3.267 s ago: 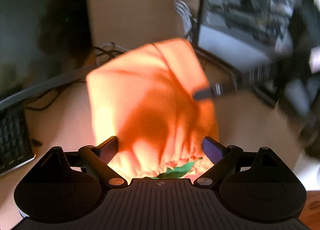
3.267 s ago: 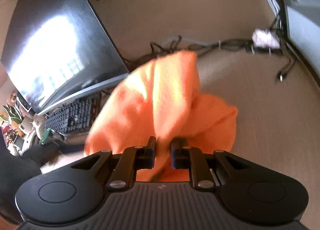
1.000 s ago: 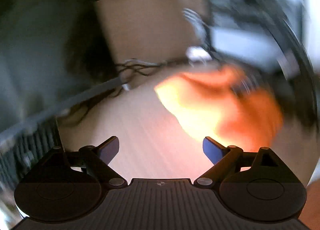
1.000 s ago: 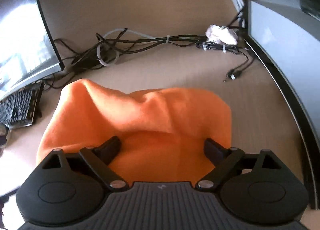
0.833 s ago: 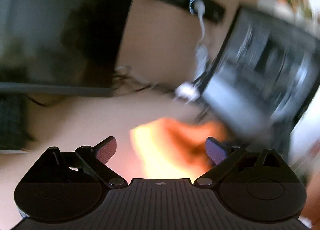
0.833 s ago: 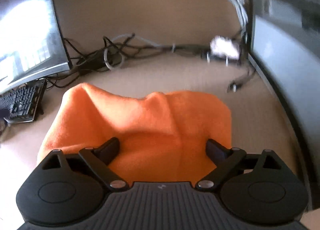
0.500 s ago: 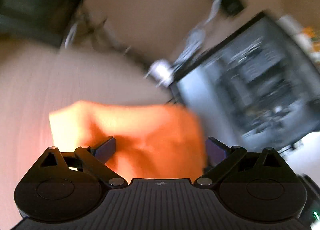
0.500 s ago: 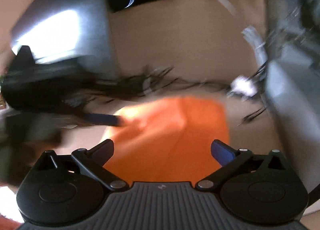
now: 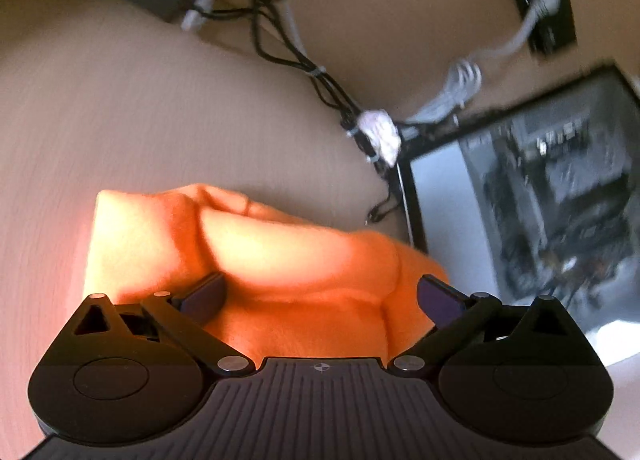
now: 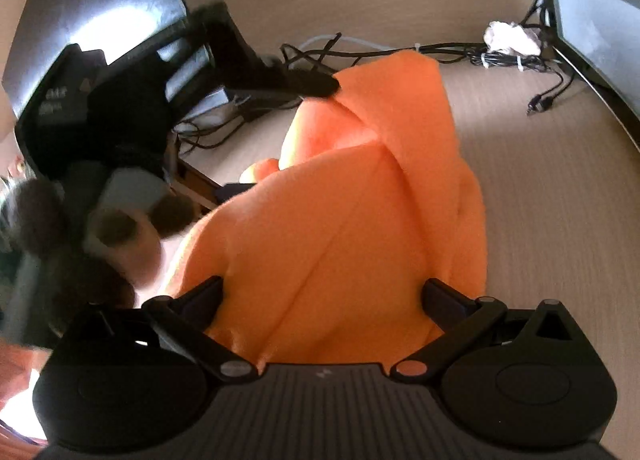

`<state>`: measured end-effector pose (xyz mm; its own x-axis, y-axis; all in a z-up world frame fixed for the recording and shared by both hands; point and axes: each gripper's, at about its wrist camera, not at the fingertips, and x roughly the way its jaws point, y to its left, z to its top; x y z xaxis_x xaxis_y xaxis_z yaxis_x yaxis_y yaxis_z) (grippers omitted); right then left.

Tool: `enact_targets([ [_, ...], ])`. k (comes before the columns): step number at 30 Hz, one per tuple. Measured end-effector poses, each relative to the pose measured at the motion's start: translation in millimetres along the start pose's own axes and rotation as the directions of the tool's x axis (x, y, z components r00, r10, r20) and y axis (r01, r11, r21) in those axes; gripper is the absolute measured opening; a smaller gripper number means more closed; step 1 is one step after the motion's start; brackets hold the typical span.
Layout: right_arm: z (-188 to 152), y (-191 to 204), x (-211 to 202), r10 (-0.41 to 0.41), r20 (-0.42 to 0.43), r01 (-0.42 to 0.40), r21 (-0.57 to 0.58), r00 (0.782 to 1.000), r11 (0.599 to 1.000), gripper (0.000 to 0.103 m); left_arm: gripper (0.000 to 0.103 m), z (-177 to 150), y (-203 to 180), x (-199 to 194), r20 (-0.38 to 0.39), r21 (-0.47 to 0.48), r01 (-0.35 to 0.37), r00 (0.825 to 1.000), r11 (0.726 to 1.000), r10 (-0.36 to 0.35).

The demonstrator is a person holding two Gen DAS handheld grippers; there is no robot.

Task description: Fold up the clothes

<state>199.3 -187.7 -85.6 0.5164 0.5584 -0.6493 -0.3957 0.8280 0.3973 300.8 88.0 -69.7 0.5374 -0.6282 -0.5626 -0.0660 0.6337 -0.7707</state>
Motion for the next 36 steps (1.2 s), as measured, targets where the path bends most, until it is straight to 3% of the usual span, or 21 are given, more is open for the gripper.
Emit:
enact_targets([
  [3, -6.2, 3.4, 2.7, -0.013, -0.001, 0.013, -0.023, 1.000, 1.000, 0.103, 0.103, 5.0, -1.5, -20.6, 0.035, 0.010, -0.024, 0.999, 1.000, 0.023],
  [6, -5.2, 6.7, 3.5, -0.021, -0.006, 0.021, -0.034, 1.000, 0.999, 0.103, 0.103, 2.3, -5.2, -38.8, 0.059, 0.079, -0.121, 0.991, 0.989, 0.117],
  [11, 12.7, 10.5, -10.1, -0.031, -0.011, 0.030, -0.066, 0.999, 0.997, 0.103, 0.103, -8.7, -8.5, -50.5, 0.100, 0.181, -0.325, 0.945, 0.928, 0.311],
  [14, 32.5, 18.6, -34.5, -0.080, 0.081, 0.093, -0.175, 0.994, 0.980, 0.103, 0.103, -18.4, -10.8, -52.3, 0.134, 0.243, -0.404, 0.914, 0.882, 0.382],
  [17, 39.8, 24.1, -19.9, -0.207, 0.072, 0.219, -0.314, 0.976, 0.924, 0.103, 0.103, -26.0, -14.7, -53.5, 0.163, 0.293, -0.441, 0.897, 0.848, 0.410],
  [19, 30.8, 26.0, 8.0, -0.331, 0.029, 0.311, -0.425, 0.943, 0.850, 0.103, 0.103, -31.6, -19.9, -54.6, 0.195, 0.339, -0.474, 0.880, 0.813, 0.432],
  [21, 19.1, 28.6, 21.6, -0.404, 0.077, 0.387, -0.493, 0.912, 0.779, 0.103, 0.103, -38.2, -27.0, -55.2, 0.225, 0.399, -0.504, 0.863, 0.766, 0.451],
  [25, 24.6, 18.4, 26.7, -0.425, 0.066, 0.410, -0.432, 0.903, 0.803, 0.103, 0.103, -46.5, -30.1, -50.5, 0.220, 0.443, -0.519, 0.853, 0.731, 0.473],
  [29, 32.5, 15.1, 13.0, -0.382, 0.043, 0.367, -0.394, 0.923, 0.843, 0.103, 0.103, -53.7, -28.6, -47.9, 0.237, 0.471, -0.559, 0.825, 0.682, 0.512],
  [31, 51.8, 12.0, 0.1, -0.347, 0.097, 0.359, -0.327, 0.933, 0.874, 0.103, 0.103, -56.1, -29.9, -45.2, 0.247, 0.486, -0.576, 0.812, 0.658, 0.529],
  [34, 80.7, 7.5, -19.3, -0.298, 0.181, 0.335, -0.226, 0.937, 0.915, 0.103, 0.103, -58.0, -31.4, -41.5, 0.240, 0.498, -0.576, 0.810, 0.648, 0.535],
  [36, 97.2, 5.1, -18.4, -0.323, 0.230, 0.368, -0.193, 0.918, 0.909, 0.103, 0.103, -58.7, -32.8, -39.4, 0.241, 0.510, -0.578, 0.807, 0.637, 0.539],
])
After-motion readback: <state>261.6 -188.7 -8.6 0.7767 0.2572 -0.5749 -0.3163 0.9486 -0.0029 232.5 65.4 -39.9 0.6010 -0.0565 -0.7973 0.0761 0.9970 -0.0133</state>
